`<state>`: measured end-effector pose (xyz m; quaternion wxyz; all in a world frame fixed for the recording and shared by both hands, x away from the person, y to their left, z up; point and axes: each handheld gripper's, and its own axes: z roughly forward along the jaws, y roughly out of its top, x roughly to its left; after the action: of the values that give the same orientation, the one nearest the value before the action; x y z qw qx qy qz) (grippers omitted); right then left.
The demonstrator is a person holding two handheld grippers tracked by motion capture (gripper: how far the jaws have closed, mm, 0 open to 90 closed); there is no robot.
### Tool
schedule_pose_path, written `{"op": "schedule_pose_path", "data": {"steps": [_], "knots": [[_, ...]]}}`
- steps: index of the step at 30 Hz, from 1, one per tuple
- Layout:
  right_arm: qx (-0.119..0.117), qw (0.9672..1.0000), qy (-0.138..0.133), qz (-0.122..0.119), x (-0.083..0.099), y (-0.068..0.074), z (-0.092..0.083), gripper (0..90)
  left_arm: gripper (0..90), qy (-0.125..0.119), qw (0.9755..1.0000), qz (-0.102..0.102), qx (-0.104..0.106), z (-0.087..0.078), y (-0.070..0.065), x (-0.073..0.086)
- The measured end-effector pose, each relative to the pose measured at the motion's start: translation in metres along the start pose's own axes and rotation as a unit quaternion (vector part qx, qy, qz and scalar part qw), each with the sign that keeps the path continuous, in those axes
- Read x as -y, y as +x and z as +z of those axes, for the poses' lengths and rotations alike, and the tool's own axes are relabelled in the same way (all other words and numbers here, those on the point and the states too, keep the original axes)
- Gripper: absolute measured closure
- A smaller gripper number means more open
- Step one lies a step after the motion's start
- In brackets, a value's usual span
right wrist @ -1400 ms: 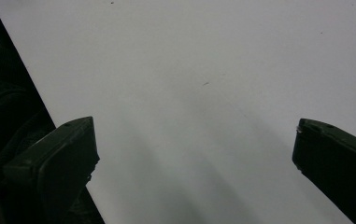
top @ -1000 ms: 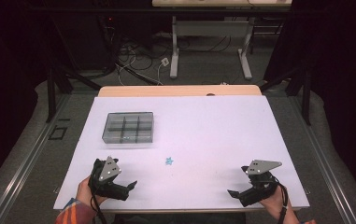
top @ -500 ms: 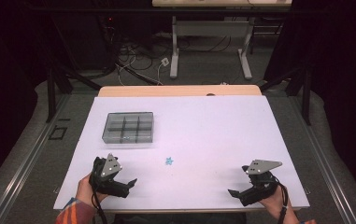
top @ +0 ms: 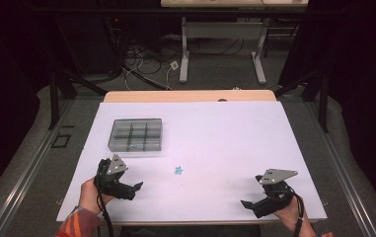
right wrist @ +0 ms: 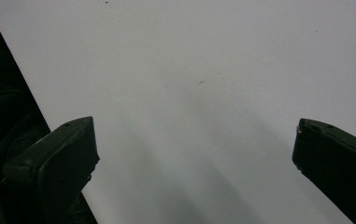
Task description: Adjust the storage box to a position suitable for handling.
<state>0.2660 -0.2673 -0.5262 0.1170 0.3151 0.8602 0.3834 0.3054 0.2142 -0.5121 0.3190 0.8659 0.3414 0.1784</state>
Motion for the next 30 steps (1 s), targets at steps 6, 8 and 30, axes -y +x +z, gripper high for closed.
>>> {"op": "schedule_pose_path", "data": {"steps": [6, 8, 30], "knots": [[0.000, 1.0000, 0.000, 0.001, 0.000, 0.000, 0.000, 0.0, 0.0, 0.006, 0.9999, -0.009, 0.000, 0.002, 0.007, -0.004], [0.002, 1.0000, 0.000, -0.001, 0.000, 0.000, 0.000, 0.0, 0.1, 0.009, 0.9999, -0.010, -0.001, 0.003, 0.010, -0.006], [0.004, 1.0000, 0.001, 0.002, 0.001, -0.001, 0.001, 0.0, 40.3, 0.008, 0.9953, -0.040, -0.088, 0.000, 0.053, -0.033]]}}
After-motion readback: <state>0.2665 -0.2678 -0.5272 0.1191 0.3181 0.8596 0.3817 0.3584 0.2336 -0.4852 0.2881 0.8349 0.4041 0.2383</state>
